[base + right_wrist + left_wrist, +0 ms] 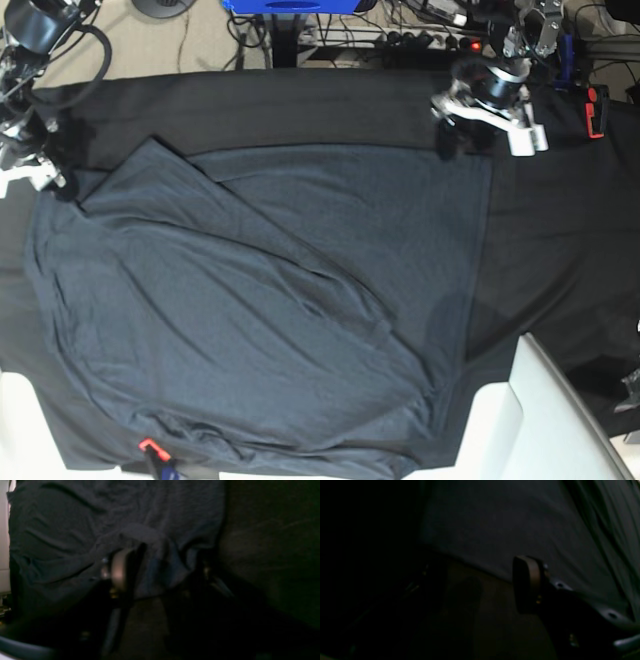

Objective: Fold the T-shirt properly
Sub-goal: 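Move the left gripper back toward the shirt's shoulder edge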

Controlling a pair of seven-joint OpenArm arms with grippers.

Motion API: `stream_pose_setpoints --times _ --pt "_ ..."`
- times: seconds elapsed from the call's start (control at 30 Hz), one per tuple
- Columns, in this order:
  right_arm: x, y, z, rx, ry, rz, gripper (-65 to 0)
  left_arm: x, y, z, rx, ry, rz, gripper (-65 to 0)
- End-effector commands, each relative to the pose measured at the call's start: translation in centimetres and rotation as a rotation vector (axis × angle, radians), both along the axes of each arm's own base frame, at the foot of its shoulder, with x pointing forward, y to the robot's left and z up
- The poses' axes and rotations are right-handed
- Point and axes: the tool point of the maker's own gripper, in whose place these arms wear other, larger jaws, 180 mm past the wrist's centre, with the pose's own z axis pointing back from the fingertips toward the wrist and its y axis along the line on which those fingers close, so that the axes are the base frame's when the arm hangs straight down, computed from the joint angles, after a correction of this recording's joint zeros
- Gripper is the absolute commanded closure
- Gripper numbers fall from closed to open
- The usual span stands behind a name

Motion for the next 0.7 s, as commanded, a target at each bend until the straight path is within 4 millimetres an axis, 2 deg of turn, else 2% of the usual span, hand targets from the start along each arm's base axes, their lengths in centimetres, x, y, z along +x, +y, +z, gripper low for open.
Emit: stream_pose_setpoints --times 0.0,0.07,0.1,0.17,0.3,0.47,0.67 --pt "-0.8 0.3 -0.6 0.002 0.053 0.027 -14.7 0.0 0.8 0.4 0.009 -0.02 0.025 -40.5" --pt "-0.8 0.3 -0.7 0.002 0.055 0.029 -1.4 -0.1 1.3 0.3 0.008 -0.019 0.053 -40.6" --pt "-0.9 0.4 -0.8 0.003 0.057 0.028 0.0 -0.1 1.5 0.3 0.01 -0.021 0.059 -40.8" --pt "-1.0 0.5 -0.8 0.006 0.061 0.03 -1.5 0.1 1.7 0.5 0.012 -0.027 0.062 -40.8" --pt "-1.1 0.5 -0.9 0.007 0.064 0.031 0.0 0.2 2.0 0.5 0.016 -0.031 0.07 -40.8" --pt "-1.6 0.4 -1.1 0.005 0.074 0.032 0.0 0.1 5.3 -0.5 0.04 -0.011 0.169 -40.6" --pt "-2.0 0.5 -1.2 0.006 0.083 0.034 0.0 1.4 5.6 -1.1 0.033 -0.015 0.185 -40.6"
